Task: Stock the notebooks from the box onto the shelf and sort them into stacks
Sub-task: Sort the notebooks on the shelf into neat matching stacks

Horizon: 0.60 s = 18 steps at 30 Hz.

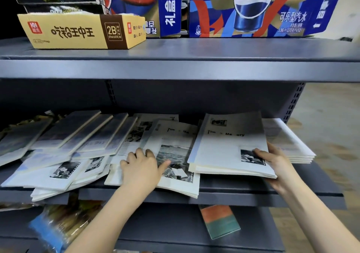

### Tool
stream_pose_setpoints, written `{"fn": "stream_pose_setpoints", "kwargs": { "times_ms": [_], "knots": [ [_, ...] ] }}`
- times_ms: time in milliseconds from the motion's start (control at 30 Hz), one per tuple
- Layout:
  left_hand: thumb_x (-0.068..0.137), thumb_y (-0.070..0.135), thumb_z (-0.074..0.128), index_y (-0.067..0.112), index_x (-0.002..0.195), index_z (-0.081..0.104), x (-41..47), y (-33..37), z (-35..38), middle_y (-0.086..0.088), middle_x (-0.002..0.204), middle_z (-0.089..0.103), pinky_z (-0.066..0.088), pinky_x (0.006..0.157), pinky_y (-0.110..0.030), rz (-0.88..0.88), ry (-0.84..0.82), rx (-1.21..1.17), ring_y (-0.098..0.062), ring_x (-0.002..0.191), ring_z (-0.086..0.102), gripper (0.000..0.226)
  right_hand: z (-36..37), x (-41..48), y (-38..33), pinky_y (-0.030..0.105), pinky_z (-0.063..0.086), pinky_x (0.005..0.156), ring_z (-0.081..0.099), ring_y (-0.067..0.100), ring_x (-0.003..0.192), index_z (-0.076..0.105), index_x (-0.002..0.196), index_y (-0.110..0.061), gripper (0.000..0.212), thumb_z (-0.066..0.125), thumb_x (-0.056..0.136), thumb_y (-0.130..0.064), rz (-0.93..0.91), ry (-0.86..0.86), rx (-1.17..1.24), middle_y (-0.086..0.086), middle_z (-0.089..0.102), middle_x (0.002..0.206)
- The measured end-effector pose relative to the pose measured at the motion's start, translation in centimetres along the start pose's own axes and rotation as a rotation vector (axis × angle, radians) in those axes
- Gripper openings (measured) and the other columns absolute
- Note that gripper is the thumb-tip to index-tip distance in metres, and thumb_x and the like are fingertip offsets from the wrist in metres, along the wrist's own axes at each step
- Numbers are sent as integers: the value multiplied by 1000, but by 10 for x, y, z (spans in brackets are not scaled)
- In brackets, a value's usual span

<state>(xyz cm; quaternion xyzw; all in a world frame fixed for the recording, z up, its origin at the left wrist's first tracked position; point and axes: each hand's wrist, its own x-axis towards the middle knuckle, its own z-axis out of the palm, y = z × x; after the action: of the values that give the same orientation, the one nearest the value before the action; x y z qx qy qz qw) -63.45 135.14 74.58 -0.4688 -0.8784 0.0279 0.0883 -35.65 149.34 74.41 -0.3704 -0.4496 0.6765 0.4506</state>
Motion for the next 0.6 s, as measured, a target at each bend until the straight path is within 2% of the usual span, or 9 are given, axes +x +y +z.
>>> {"fn": "stream_pose_setpoints", "kwargs": {
  "times_ms": [33,100,167,233,300,433,500,533,600],
  "knots": [
    [85,72,15,10,132,43,-2,2,-1,-12,133,46,37,92,-44,-4,8,9,-33,121,41,83,-2,0,2,31,58,65,70,25,82,56,119,-4,31,46,90,2,7,4,6,16,68,105],
    [79,76,12,10,114,62,-6,4,-3,-12,119,59,42,87,-48,44,76,-16,-36,116,49,90,-4,-3,3,31,57,64,69,23,79,59,109,-10,24,47,91,1,35,0,-1,15,68,103],
    [80,76,14,13,96,71,-10,7,3,-11,111,66,47,83,-53,232,185,-65,-39,113,55,86,-7,-4,3,33,54,64,68,24,80,55,111,-17,26,50,91,-1,75,46,-14,13,68,103],
    [79,77,16,19,100,70,-20,15,12,-7,115,66,49,84,-53,422,253,-108,-35,114,56,82,-13,-1,5,35,56,66,69,27,81,51,123,-10,34,52,90,-1,119,44,-39,17,67,109],
    [69,81,24,22,106,68,-29,21,18,-9,116,65,51,84,-51,522,242,-102,-33,110,59,82,-16,-1,4,35,58,65,70,28,78,53,122,-1,32,48,90,2,144,9,-81,22,67,109],
    [62,77,34,27,107,67,-31,26,24,-12,112,67,54,75,-48,571,284,-16,-32,101,65,74,-21,0,1,35,57,66,69,31,84,50,125,-2,37,49,88,5,134,19,-92,24,65,114],
    [60,77,48,27,104,70,-27,29,25,-14,106,69,56,69,-43,580,350,40,-31,94,68,70,-24,1,-1,32,58,63,68,31,84,46,130,-7,44,50,88,4,127,55,-50,21,65,114],
    [63,76,49,25,102,71,-27,31,25,-14,102,71,56,66,-39,584,390,59,-30,90,70,68,-26,2,-2,31,59,62,69,30,84,46,131,-10,45,50,88,4,122,59,-30,20,66,113],
    [83,68,35,19,94,74,-27,32,26,-12,92,73,55,54,-31,577,488,15,-25,79,72,63,-28,0,-5,32,59,64,70,29,85,49,129,-11,43,50,88,3,106,30,34,18,67,112]
  ]
}}
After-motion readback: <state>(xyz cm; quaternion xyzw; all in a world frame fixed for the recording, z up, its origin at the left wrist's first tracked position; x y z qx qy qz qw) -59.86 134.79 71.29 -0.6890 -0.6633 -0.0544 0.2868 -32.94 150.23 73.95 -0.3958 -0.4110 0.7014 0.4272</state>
